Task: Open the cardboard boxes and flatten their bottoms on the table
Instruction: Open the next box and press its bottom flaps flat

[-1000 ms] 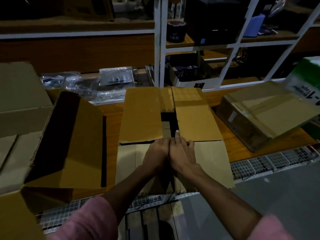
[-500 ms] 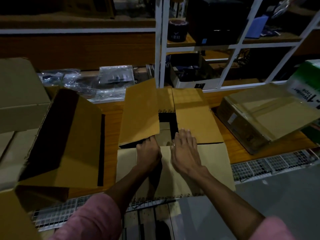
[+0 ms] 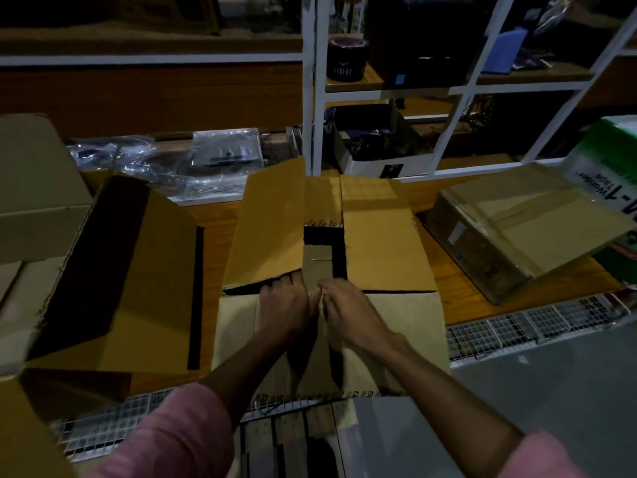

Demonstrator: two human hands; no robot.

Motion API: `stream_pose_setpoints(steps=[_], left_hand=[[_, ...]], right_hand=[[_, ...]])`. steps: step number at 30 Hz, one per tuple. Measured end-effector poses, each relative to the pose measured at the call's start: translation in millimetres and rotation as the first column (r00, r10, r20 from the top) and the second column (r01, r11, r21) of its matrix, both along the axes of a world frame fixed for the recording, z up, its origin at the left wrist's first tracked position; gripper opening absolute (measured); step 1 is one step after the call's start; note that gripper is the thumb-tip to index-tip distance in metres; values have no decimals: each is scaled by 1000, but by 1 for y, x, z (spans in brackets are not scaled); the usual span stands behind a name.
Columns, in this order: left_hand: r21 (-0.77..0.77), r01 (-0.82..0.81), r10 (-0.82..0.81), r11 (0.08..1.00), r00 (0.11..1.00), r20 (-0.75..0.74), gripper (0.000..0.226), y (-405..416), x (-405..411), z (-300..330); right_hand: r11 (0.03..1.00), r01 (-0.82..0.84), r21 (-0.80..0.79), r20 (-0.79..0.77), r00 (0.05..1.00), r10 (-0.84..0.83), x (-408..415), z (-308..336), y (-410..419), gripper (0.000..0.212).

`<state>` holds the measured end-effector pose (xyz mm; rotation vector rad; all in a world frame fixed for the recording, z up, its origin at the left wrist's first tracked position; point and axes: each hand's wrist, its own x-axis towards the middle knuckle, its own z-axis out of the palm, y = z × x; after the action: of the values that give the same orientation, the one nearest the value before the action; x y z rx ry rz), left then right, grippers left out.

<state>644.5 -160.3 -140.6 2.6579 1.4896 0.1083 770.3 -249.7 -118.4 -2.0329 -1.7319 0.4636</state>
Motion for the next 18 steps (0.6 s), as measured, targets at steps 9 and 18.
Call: stream_pose_setpoints(steps=[9, 18], left_hand=[[133, 22, -19, 991, 1000, -20, 62, 1, -6, -3], [4, 135, -133, 991, 976, 172, 85, -13, 26, 0]], right_hand=[[903, 194, -383, 63, 981, -184, -18, 12, 53, 64], [921, 388, -39, 358, 866, -349, 33, 9, 16, 88]])
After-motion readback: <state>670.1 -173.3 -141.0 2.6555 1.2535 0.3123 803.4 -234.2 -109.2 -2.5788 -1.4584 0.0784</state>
